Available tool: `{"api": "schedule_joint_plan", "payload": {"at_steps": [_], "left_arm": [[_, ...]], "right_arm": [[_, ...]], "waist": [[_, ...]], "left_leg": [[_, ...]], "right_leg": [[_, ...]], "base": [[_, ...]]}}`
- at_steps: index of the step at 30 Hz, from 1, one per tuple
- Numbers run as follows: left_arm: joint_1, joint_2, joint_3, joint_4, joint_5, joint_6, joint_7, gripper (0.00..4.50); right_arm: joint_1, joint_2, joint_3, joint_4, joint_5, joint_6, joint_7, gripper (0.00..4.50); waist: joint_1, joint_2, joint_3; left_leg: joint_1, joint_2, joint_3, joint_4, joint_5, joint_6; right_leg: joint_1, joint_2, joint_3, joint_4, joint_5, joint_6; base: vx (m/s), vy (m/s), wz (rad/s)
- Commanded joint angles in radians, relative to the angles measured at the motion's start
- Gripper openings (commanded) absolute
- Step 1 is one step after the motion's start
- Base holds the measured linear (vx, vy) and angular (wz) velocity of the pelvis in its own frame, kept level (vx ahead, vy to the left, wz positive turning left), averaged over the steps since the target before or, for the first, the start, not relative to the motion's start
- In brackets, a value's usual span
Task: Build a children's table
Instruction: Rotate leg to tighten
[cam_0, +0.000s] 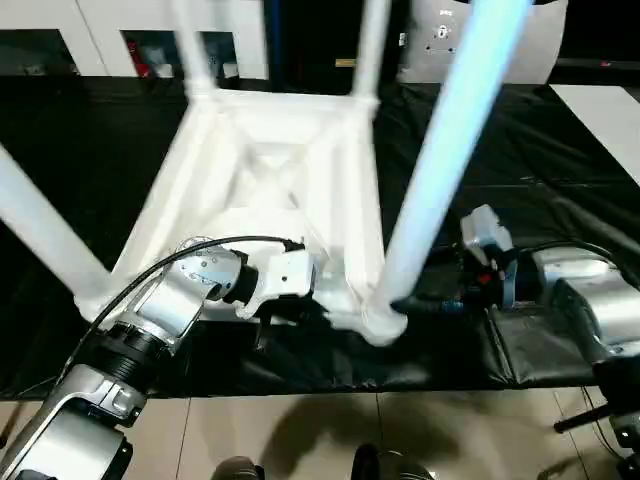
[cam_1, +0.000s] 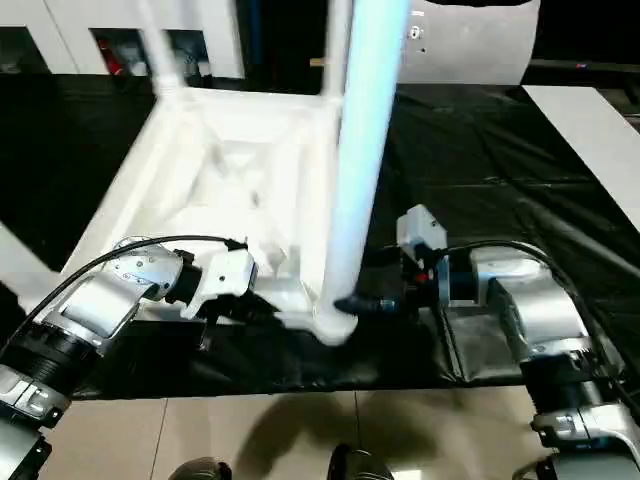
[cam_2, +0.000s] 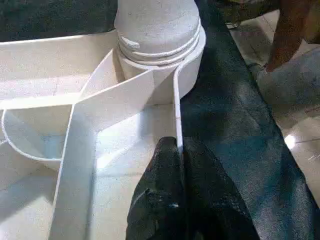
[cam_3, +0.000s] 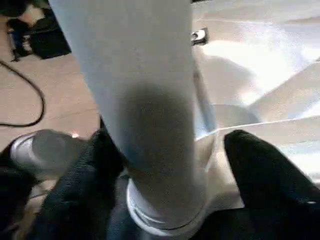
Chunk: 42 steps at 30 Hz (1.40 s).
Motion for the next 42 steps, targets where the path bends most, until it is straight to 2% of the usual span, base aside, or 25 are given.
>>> {"api": "schedule_joint_plan", "payload": {"at_steps": [1,6,7,9,12,15,18,21,23,24,26,27,28,29,30,32,34,35,36,37,38,39,40,41,42], "left_arm": [[-0.012,-0.001,-0.052,0.008,0.010,-0.021,-0.056,0.00],[-0.018,0.003,-0.050,0.020,0.006,-0.038,-0.068,0.00],[-0.017,0.002,-0.047,0.023,0.006,-0.041,-0.071,0.00],[-0.018,0.001,-0.045,0.029,0.006,-0.043,-0.072,0.00],[-0.020,-0.002,-0.040,0.038,0.003,-0.039,-0.067,0.00],[-0.022,-0.007,-0.034,0.042,-0.003,-0.030,-0.061,0.00],[-0.023,-0.022,-0.015,0.043,-0.017,0.004,-0.031,0.00],[-0.020,-0.045,0.014,0.031,-0.024,0.061,0.029,0.00],[-0.006,-0.076,0.040,0.001,-0.022,0.138,0.116,0.00],[-0.002,-0.086,0.047,-0.007,-0.020,0.159,0.141,0.00],[0.013,-0.132,0.065,-0.038,-0.018,0.245,0.230,0.00],[0.019,-0.150,0.071,-0.049,-0.017,0.275,0.261,0.00],[0.027,-0.178,0.075,-0.066,-0.010,0.314,0.306,0.00],[0.033,-0.206,0.082,-0.078,-0.005,0.350,0.346,0.00],[0.037,-0.231,0.088,-0.089,0.003,0.381,0.384,0.00],[0.039,-0.263,0.092,-0.099,0.019,0.415,0.438,0.00],[0.038,-0.296,0.095,-0.103,0.036,0.445,0.497,0.00],[0.033,-0.325,0.113,-0.100,0.041,0.466,0.547,0.00],[0.026,-0.348,0.125,-0.092,0.049,0.477,0.591,0.00],[0.015,-0.372,0.141,-0.080,0.055,0.481,0.638,0.00],[0.009,-0.387,0.151,-0.076,0.054,0.485,0.661,0.00],[0.006,-0.395,0.156,-0.076,0.051,0.489,0.669,0.00],[0.005,-0.395,0.153,-0.079,0.055,0.488,0.670,0.00],[0.005,-0.396,0.151,-0.085,0.059,0.493,0.673,0.00],[0.005,-0.395,0.151,-0.085,0.059,0.493,0.673,0.00]], "right_arm": [[-0.024,-0.011,0.016,0.012,-0.003,-0.013,0.036,3.26],[-0.044,0.002,0.035,0.041,-0.011,-0.027,0.060,2.93],[-0.049,0.005,0.038,0.050,-0.012,-0.033,0.065,2.61],[-0.054,0.010,0.041,0.060,-0.013,-0.039,0.071,2.59],[-0.055,0.018,0.046,0.065,-0.005,-0.035,0.079,2.17],[-0.052,0.021,0.048,0.063,0.002,-0.027,0.084,2.07],[-0.029,0.033,0.033,0.019,0.034,0.026,0.055,1.94],[0.014,0.062,0.008,-0.060,0.069,0.101,-0.022,1.91],[0.060,0.115,-0.013,-0.138,0.064,0.152,-0.167,1.91],[0.071,0.133,-0.017,-0.153,0.053,0.155,-0.212,1.91],[0.092,0.210,-0.036,-0.183,-0.002,0.187,-0.397,1.91],[0.096,0.239,-0.045,-0.190,-0.021,0.206,-0.465,1.91],[0.099,0.282,-0.058,-0.195,-0.046,0.227,-0.556,1.91],[0.099,0.316,-0.070,-0.202,-0.065,0.251,-0.627,1.89],[0.099,0.349,-0.081,-0.210,-0.083,0.274,-0.694,1.89],[0.096,0.395,-0.097,-0.220,-0.110,0.310,-0.797,1.88],[0.084,0.443,-0.113,-0.221,-0.142,0.331,-0.912,1.88],[0.073,0.478,-0.133,-0.217,-0.149,0.345,-0.979,1.88],[0.064,0.501,-0.140,-0.212,-0.158,0.340,-1.024,1.88],[0.055,0.517,-0.137,-0.205,-0.174,0.317,-1.054,1.88],[0.052,0.522,-0.132,-0.202,-0.182,0.299,-1.058,2.23],[0.052,0.525,-0.130,-0.202,-0.184,0.293,-1.059,2.58],[0.052,0.530,-0.135,-0.198,-0.178,0.273,-1.054,2.58],[0.053,0.535,-0.138,-0.199,-0.175,0.265,-1.056,2.60],[0.053,0.535,-0.139,-0.199,-0.174,0.263,-1.056,2.71]], "waist": [[-0.004,-0.017,-0.089],[-0.002,-0.020,-0.093],[-0.002,-0.019,-0.093],[-0.002,-0.017,-0.094],[-0.002,-0.022,-0.095],[-0.002,-0.022,-0.094],[-0.001,-0.022,-0.093],[0.001,-0.016,-0.089],[0.000,-0.014,-0.084],[-0.004,-0.016,-0.082],[-0.012,-0.009,-0.074],[-0.019,-0.013,-0.073],[-0.035,-0.012,-0.071],[-0.047,-0.010,-0.070],[-0.050,-0.004,-0.069],[-0.063,-0.005,-0.068],[-0.075,-0.003,-0.064],[-0.077,0.000,-0.063],[-0.081,0.006,-0.063],[-0.090,0.006,-0.064],[-0.092,0.015,-0.067],[-0.093,0.013,-0.071],[-0.090,0.013,-0.071],[-0.086,0.012,-0.070],[-0.084,0.013,-0.070]], "left_leg": [[-0.017,0.046,0.017,-0.059,-0.003,0.156],[-0.017,0.044,0.018,-0.058,-0.002,0.141],[-0.017,0.045,0.018,-0.057,-0.001,0.139],[-0.017,0.047,0.017,-0.057,0.001,0.138],[-0.017,0.048,0.017,-0.058,-0.008,0.132],[-0.016,0.048,0.018,-0.059,-0.017,0.126],[-0.017,0.048,0.018,-0.059,-0.013,0.124],[-0.016,0.047,0.018,-0.060,-0.018,0.118],[-0.016,0.046,0.018,-0.063,-0.042,0.093],[-0.018,0.042,0.019,-0.066,-0.073,0.075],[-0.019,0.035,0.018,-0.068,-0.120,0.045],[-0.019,0.034,0.019,-0.068,-0.129,0.035],[-0.024,0.026,0.016,-0.064,-0.159,0.014],[-0.025,0.023,0.016,-0.063,-0.171,0.011],[-0.018,0.022,0.017,-0.061,-0.182,0.014],[-0.023,0.021,0.016,-0.062,-0.191,0.024],[-0.008,0.017,0.017,-0.058,-0.228,0.036],[-0.007,0.017,0.016,-0.058,-0.239,0.039],[-0.006,0.020,0.015,-0.059,-0.246,0.040],[-0.010,0.031,0.008,-0.063,-0.270,0.043],[-0.008,0.044,0.002,-0.068,-0.293,0.046],[-0.013,0.049,0.002,-0.071,-0.284,0.054],[-0.014,0.047,0.004,-0.072,-0.270,0.058],[-0.016,0.038,0.010,-0.072,-0.222,0.068],[-0.019,0.040,0.010,-0.072,-0.204,0.071]], "right_leg": [[0.079,-0.053,0.063,-0.048,-0.328,-0.203],[0.079,-0.052,0.062,-0.048,-0.344,-0.190],[0.079,-0.052,0.062,-0.048,-0.341,-0.190],[0.079,-0.052,0.061,-0.046,-0.324,-0.196],[0.080,-0.051,0.062,-0.045,-0.317,-0.199],[0.080,-0.051,0.062,-0.046,-0.329,-0.197],[0.081,-0.051,0.062,-0.045,-0.326,-0.197],[0.080,-0.050,0.063,-0.049,-0.338,-0.188],[0.079,-0.049,0.062,-0.057,-0.376,-0.164],[0.082,-0.049,0.058,-0.065,-0.434,-0.140],[0.079,-0.047,0.050,-0.079,-0.528,-0.095],[0.078,-0.044,0.049,-0.084,-0.544,-0.080],[0.080,-0.043,0.035,-0.096,-0.621,-0.030],[0.080,-0.041,0.025,-0.110,-0.654,-0.001],[0.076,-0.042,0.021,-0.118,-0.666,0.005],[0.080,-0.037,0.010,-0.128,-0.655,0.017],[0.066,-0.034,0.001,-0.142,-0.673,0.028],[0.066,-0.033,-0.003,-0.144,-0.678,0.032],[0.068,-0.033,-0.005,-0.145,-0.672,0.031],[0.075,-0.035,-0.016,-0.147,-0.648,0.030],[0.082,-0.039,-0.017,-0.141,-0.604,0.024],[0.086,-0.043,-0.009,-0.131,-0.543,0.010],[0.085,-0.044,-0.004,-0.127,-0.522,-0.001],[0.080,-0.047,0.010,-0.120,-0.491,-0.039],[0.081,-0.049,0.014,-0.116,-0.475,-0.052]], "base": [[0.000,0.000,0.00],[0.000,0.000,0.00],[0.000,0.000,0.00],[0.000,0.000,0.00],[0.000,0.000,0.00],[0.000,0.000,0.00],[0.000,0.000,0.00],[0.000,0.000,0.00],[0.000,0.000,0.00],[0.000,0.000,0.00],[0.000,0.000,0.00],[0.000,0.000,0.00],[0.000,0.000,0.00],[0.000,0.000,0.00],[0.000,0.000,0.00],[0.000,0.000,0.00],[0.000,0.000,0.00],[0.000,0.000,0.00],[0.000,0.000,0.00],[0.000,0.000,0.00],[0.000,0.000,0.00],[0.000,0.000,0.00],[0.000,0.000,0.00],[0.000,0.000,0.00],[0.000,0.000,0.00]]}}
